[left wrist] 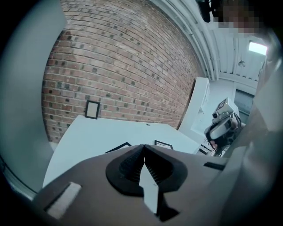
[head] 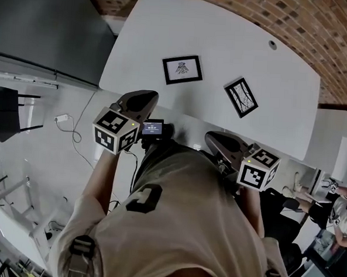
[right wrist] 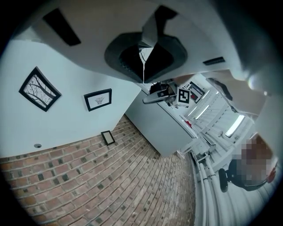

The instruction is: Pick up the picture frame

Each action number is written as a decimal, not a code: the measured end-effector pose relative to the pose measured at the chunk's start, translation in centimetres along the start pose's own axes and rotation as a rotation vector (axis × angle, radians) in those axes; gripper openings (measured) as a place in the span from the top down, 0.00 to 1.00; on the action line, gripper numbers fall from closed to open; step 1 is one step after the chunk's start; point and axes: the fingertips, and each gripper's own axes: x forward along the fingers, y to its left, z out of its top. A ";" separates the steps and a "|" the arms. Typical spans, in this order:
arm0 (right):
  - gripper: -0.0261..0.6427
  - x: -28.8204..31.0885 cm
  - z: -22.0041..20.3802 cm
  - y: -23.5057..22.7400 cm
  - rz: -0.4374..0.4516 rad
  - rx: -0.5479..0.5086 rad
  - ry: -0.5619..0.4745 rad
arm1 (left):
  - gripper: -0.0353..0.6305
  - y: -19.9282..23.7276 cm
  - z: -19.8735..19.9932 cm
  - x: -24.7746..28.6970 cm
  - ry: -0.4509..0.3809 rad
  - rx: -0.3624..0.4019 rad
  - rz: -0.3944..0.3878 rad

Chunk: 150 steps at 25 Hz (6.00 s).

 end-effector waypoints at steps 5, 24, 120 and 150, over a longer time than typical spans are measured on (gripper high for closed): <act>0.95 0.6 0.0 -0.4 -0.004 0.005 0.017 | 0.94 2.8 -0.7 2.1 0.026 -0.007 0.065; 0.95 -4.6 4.9 -9.1 0.196 0.119 -0.016 | 0.93 8.8 -5.5 13.8 0.093 -0.268 0.447; 0.95 0.9 2.3 -3.5 0.357 0.011 0.265 | 0.52 6.2 -20.9 8.7 -0.007 -1.050 0.301; 0.95 4.4 1.3 -1.8 0.286 0.043 0.268 | 0.75 6.1 -19.6 9.3 -0.053 -1.138 -0.140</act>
